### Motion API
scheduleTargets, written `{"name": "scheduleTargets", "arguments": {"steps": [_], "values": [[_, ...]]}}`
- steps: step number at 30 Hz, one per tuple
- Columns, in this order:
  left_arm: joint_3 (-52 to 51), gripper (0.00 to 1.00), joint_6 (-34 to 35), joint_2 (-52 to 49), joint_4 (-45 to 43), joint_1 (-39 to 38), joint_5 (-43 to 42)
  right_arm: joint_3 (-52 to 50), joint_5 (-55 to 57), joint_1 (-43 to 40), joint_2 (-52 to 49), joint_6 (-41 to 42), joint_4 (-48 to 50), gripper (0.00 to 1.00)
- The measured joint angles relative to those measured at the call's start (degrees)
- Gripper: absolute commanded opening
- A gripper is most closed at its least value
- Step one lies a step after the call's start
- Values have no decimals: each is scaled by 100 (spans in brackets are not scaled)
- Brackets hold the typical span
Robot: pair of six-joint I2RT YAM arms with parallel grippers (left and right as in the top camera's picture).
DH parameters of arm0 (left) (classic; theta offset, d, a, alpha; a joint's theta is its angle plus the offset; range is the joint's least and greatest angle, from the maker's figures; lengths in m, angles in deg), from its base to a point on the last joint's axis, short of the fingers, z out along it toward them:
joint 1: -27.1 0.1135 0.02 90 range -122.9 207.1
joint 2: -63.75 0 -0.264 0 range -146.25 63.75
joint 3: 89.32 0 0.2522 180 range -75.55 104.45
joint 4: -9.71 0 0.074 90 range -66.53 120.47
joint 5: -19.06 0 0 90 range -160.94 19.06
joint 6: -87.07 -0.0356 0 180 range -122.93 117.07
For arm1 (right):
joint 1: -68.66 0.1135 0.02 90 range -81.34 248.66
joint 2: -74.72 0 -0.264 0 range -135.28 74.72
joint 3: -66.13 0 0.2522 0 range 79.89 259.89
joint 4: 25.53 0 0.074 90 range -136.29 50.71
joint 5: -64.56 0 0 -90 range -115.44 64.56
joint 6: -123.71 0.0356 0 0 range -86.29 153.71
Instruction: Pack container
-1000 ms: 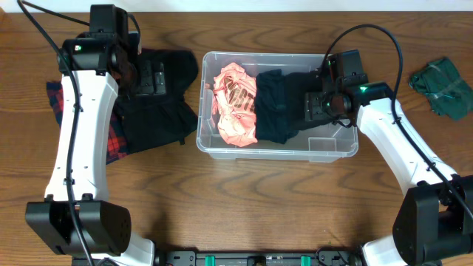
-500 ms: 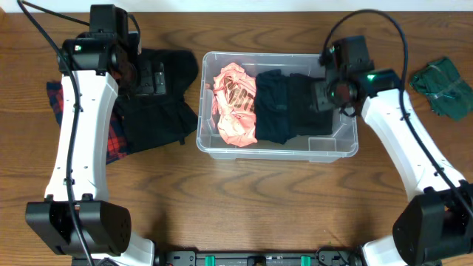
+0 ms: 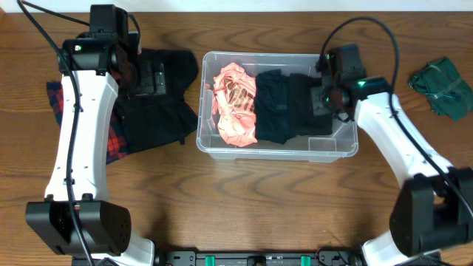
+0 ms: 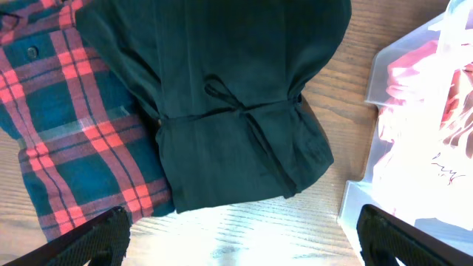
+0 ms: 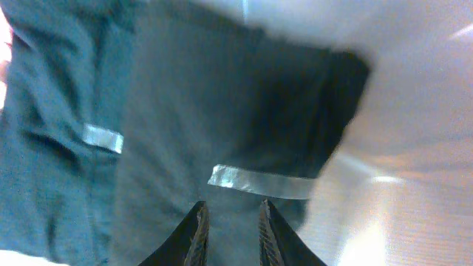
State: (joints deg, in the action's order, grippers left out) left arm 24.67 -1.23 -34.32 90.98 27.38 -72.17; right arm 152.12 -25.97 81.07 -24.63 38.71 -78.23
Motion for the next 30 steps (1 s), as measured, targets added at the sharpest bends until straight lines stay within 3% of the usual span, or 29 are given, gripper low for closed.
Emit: {"name": "scheduleTargets", "arguments": {"steps": [12,19,25,30], "values": [[0,98,2,0,2,0,0,-249,-306,0,-549,9,275,26],[0,98,0,0,2,0,-2,634,-857,0,-361,42,57,31],[0,98,0,2,2,0,-2,1458,-905,-149,310,44,-221,27],[0,98,2,2,0,0,0,1685,-546,-800,579,44,-350,24]]}}
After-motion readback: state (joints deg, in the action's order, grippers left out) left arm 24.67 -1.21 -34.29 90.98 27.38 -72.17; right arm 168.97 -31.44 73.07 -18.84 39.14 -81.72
